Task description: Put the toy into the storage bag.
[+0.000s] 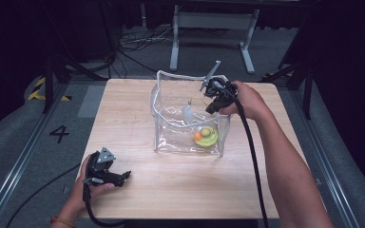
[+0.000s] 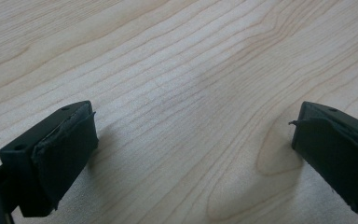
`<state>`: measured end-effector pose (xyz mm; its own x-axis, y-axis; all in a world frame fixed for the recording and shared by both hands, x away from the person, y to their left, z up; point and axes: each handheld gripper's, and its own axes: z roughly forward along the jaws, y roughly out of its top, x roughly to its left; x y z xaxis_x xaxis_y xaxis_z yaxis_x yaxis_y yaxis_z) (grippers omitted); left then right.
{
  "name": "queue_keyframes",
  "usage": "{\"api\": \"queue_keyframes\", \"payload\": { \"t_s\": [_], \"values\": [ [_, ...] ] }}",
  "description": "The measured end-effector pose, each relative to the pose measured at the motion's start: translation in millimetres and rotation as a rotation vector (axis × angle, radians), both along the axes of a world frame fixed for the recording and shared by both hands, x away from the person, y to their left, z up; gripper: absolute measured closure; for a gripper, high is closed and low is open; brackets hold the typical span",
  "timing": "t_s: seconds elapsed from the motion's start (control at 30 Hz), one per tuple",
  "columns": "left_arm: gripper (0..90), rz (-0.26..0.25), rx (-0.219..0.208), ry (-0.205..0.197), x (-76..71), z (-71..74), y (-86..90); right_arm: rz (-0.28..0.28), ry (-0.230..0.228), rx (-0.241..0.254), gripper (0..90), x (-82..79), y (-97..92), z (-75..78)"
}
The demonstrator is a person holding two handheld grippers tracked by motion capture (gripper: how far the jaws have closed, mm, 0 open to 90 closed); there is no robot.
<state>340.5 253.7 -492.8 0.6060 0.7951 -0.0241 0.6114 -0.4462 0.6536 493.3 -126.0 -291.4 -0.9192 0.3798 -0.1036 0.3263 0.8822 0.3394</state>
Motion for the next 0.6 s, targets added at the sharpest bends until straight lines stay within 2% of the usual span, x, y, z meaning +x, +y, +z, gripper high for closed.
{"api": "queue_keyframes", "payload": {
  "t_s": [0.23, 0.37, 0.47, 0.6],
  "values": [
    [0.3, 0.000, -0.001, 0.000, 0.0, -0.1, 0.0, -0.004, -0.009, 0.006, 87.3, -0.9, -2.1, 1.4],
    [0.4, 0.000, -0.001, 0.000, 0.0, -0.1, 0.0, -0.004, -0.022, 0.029, 85.8, -2.4, -4.2, 4.7],
    [0.3, 0.000, -0.001, 0.000, 0.0, -0.1, 0.0, -0.010, -0.015, 0.030, 86.0, -3.8, -5.4, 6.1],
    [0.4, 0.000, -0.001, 0.000, 0.0, -0.1, 0.0, -0.002, -0.027, 0.038, 82.9, -5.8, -8.0, 9.8]
  ]
}}
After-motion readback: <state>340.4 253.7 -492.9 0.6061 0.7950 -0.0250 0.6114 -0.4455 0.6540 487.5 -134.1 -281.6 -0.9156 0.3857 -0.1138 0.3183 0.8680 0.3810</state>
